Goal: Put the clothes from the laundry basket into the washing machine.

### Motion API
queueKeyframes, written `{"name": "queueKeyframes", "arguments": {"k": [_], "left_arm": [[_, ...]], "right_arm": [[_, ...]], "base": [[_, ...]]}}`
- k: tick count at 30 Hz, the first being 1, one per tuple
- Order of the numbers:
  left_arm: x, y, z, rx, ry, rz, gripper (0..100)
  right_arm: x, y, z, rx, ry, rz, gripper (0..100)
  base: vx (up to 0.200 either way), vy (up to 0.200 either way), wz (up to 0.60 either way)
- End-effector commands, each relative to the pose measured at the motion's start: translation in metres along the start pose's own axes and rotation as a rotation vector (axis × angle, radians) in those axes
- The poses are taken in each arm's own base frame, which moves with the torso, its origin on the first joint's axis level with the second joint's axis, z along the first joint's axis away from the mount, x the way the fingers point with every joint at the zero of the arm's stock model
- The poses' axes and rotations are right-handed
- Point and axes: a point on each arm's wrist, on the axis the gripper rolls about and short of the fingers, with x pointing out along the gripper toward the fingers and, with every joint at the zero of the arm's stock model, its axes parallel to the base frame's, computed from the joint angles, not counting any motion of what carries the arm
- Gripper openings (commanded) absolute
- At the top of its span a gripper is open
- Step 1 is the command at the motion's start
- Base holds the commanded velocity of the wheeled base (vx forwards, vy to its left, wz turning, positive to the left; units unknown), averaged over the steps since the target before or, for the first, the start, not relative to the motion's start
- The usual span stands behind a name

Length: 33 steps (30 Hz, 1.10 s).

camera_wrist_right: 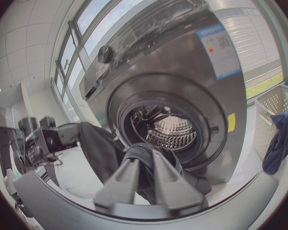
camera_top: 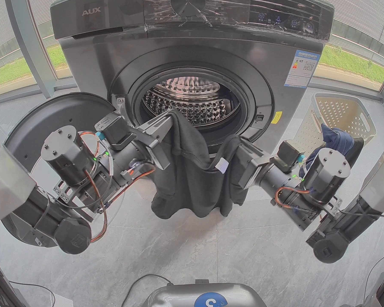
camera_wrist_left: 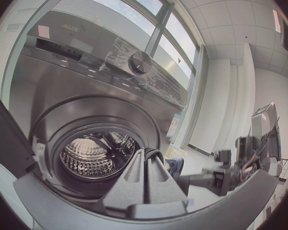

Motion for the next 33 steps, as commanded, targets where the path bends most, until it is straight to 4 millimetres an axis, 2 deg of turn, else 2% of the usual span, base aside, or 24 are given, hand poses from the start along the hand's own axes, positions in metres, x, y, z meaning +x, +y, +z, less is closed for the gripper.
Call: {"name": "queueKeyframes", "arguments": {"k": [1, 3, 4, 8, 12, 19, 20, 23, 33], "left_arm": [[0.017, -0.01, -0.007, -0.013, -0.021, -0.039, 0], [0.026, -0.012, -0.002, -0.009, -0.06, -0.048, 0], [0.026, -0.012, -0.002, -0.009, -0.06, -0.048, 0], [0.032, -0.012, 0.008, -0.003, -0.104, -0.053, 0], [0.031, -0.013, 0.009, -0.004, -0.105, -0.056, 0], [0.03, -0.015, 0.015, -0.003, -0.117, -0.063, 0], [0.029, -0.015, 0.017, -0.003, -0.122, -0.063, 0], [0.029, -0.018, 0.02, -0.004, -0.129, -0.07, 0], [0.028, -0.03, 0.025, -0.015, -0.144, -0.102, 0]], "right_arm": [[0.001, 0.007, -0.037, -0.002, 0.101, 0.021, 100], [-0.008, 0.002, -0.061, -0.02, 0.199, 0.008, 100], [-0.008, 0.002, -0.061, -0.02, 0.199, 0.008, 100], [-0.021, -0.01, -0.088, -0.046, 0.32, -0.013, 100], [-0.022, -0.018, -0.106, -0.059, 0.373, -0.022, 100], [-0.007, -0.026, -0.115, -0.058, 0.348, -0.041, 100], [0.003, -0.032, -0.116, -0.06, 0.319, -0.053, 100], [0.015, -0.038, -0.117, -0.06, 0.284, -0.063, 100], [0.043, -0.044, -0.126, -0.067, 0.209, -0.056, 100]], "base": [[0.0, 0.0, 0.0], [0.0, 0.0, 0.0], [0.0, 0.0, 0.0], [0.0, 0.0, 0.0], [0.0, 0.0, 0.0], [0.0, 0.0, 0.0], [0.0, 0.0, 0.0], [0.0, 0.0, 0.0], [0.0, 0.0, 0.0]]}}
